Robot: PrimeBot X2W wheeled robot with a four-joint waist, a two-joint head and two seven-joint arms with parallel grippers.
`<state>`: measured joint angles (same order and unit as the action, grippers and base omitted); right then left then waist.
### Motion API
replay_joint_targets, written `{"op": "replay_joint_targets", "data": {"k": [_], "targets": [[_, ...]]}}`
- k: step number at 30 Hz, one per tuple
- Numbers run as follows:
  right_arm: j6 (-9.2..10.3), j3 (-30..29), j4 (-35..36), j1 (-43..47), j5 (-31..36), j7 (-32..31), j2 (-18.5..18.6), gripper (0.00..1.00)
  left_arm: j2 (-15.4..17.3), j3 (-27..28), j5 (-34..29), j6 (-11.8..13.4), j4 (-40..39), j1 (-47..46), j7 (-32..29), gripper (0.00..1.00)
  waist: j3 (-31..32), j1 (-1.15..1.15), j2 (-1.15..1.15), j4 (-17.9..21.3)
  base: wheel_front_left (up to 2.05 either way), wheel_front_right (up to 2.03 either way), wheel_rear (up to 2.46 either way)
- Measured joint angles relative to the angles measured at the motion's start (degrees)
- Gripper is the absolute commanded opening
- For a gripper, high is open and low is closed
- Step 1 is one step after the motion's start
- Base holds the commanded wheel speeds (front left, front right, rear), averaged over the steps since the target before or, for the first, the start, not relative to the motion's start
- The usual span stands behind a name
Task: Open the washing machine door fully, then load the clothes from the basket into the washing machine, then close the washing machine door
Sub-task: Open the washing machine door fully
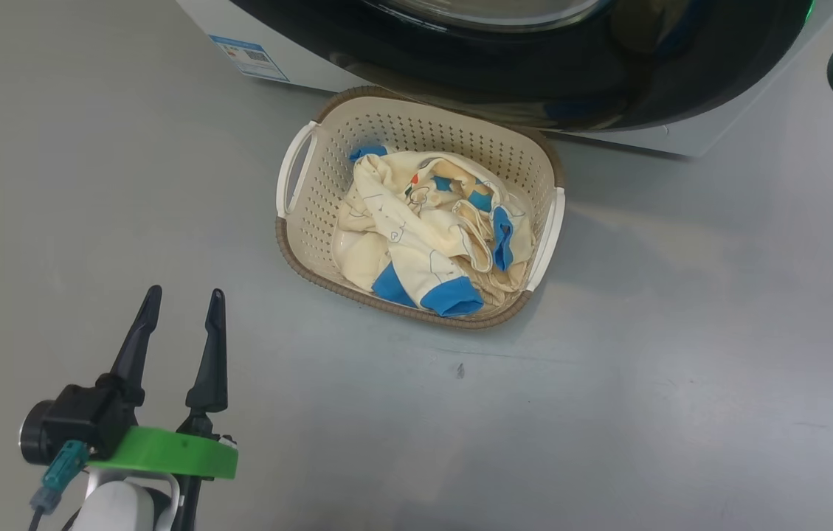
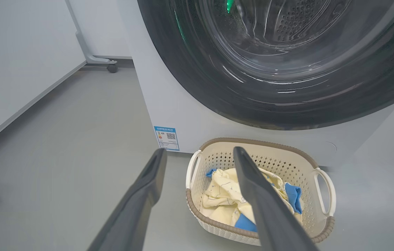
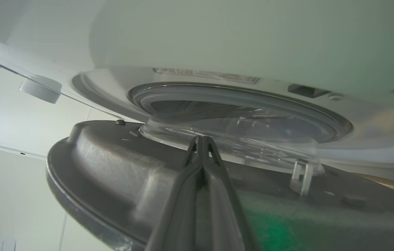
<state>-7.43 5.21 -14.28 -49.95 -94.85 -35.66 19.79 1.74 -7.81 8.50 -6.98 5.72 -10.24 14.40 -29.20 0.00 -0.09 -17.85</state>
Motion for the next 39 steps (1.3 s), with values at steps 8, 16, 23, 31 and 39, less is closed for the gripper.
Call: {"op": "replay_joint_targets", "data": {"k": [8, 16, 23, 31, 39], "targets": [[0.00, 1.67, 1.56, 1.26, -0.20, -1.91, -1.98, 0.00, -0.01, 0.34, 0.73, 0.00, -0.14, -0.04, 0.00, 1.00, 0.71, 0.00, 0.00, 1.46, 0.00, 0.00, 0.00], [0.00, 4.16, 4.05, 3.82, -0.51, -4.28, -3.80, 0.00, 0.00, 1.18, 1.58, 0.00, -0.19, -0.07, 0.00, 1.00, 1.74, 0.00, 0.00, 3.29, 0.00, 0.00, 0.00], [-0.01, 6.90, 5.27, 7.94, -0.54, -6.95, -5.13, 0.00, 0.00, 1.02, 2.09, 0.00, 0.25, -0.14, 0.00, 1.00, 4.01, 0.00, 0.00, 4.88, 0.00, 0.00, 0.00], [-0.01, 11.36, 7.37, 13.72, -0.93, -10.29, -8.26, 0.00, 0.00, 0.83, 2.65, 0.00, 1.53, -0.01, 0.00, 1.00, 8.08, 0.00, 0.00, 6.05, 0.00, 0.00, 0.00], [0.00, 15.29, 8.96, 18.53, -1.04, -12.01, -12.47, 0.00, 0.01, 1.05, 2.71, 0.02, 2.01, 0.89, 0.00, 1.00, 11.74, 0.00, 0.00, 6.42, 0.00, 0.00, 0.00]]}}
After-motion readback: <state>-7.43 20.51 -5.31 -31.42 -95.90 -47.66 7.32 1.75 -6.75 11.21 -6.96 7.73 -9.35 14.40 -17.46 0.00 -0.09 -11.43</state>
